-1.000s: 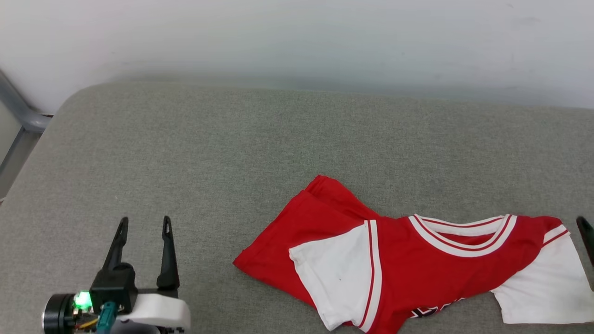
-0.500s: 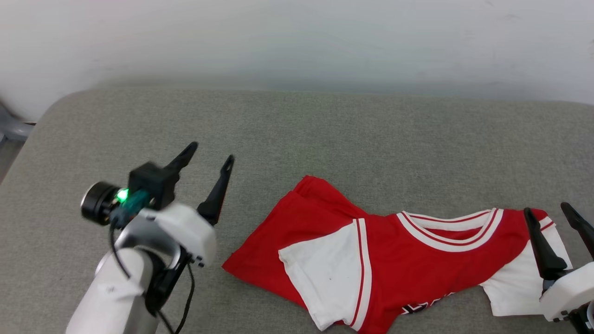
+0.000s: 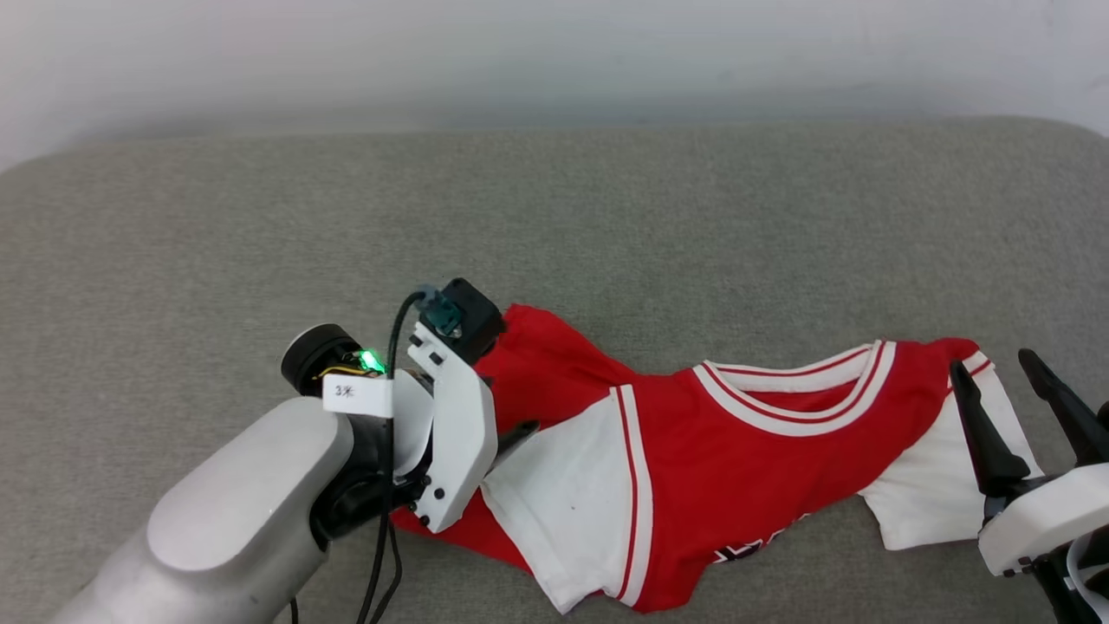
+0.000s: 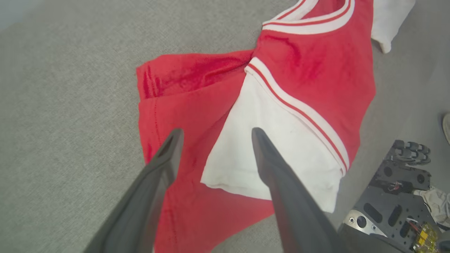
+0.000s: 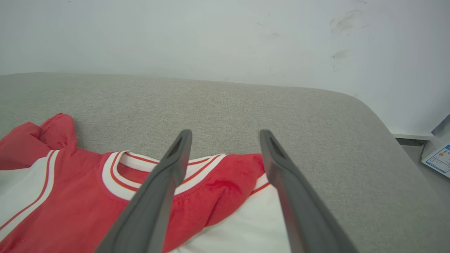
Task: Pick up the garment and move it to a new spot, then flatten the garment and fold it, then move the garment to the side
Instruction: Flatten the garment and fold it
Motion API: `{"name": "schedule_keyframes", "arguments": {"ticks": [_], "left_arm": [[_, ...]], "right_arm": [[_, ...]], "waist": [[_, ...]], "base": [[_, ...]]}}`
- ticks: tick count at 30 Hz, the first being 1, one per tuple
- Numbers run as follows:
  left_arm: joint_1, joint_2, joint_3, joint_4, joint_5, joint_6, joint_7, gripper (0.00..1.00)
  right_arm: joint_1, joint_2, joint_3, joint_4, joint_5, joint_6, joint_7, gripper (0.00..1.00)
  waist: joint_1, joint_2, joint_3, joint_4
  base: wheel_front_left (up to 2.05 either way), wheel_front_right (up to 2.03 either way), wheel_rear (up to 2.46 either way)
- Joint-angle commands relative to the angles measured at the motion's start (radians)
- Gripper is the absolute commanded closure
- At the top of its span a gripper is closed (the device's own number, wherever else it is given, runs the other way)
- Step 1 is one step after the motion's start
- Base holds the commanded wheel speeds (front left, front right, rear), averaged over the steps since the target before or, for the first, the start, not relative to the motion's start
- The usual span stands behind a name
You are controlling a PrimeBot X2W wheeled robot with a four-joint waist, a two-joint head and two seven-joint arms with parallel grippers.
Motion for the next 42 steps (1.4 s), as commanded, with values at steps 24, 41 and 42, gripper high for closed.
{"name": "schedule_keyframes", "arguments": {"ticks": [24, 41, 42], "left_arm": [[-0.141, 0.059, -0.487, 0.260, -0.105, 0.001, 0.105, 1.00], [-0.421, 0.152, -0.443, 0.286, -0.095, 0.001, -0.087, 1.00], [-0.438, 0.167, -0.443, 0.295, -0.093, 0.001, -0.098, 1.00]], "right_arm": [[-0.127, 0.018, 0.041, 0.044, -0.015, -0.001, -0.048, 0.00], [-0.083, 0.025, 0.035, 0.058, -0.023, -0.001, -0.069, 0.00], [-0.079, 0.026, 0.033, 0.059, -0.023, -0.001, -0.069, 0.00]], "waist": [[0.0000, 0.0000, 0.154, -0.117], [0.0000, 0.0000, 0.081, -0.107], [0.0000, 0.0000, 0.078, -0.105]], "base": [[0.00, 0.00, 0.00], [0.00, 0.00, 0.00], [0.00, 0.00, 0.00]]}}
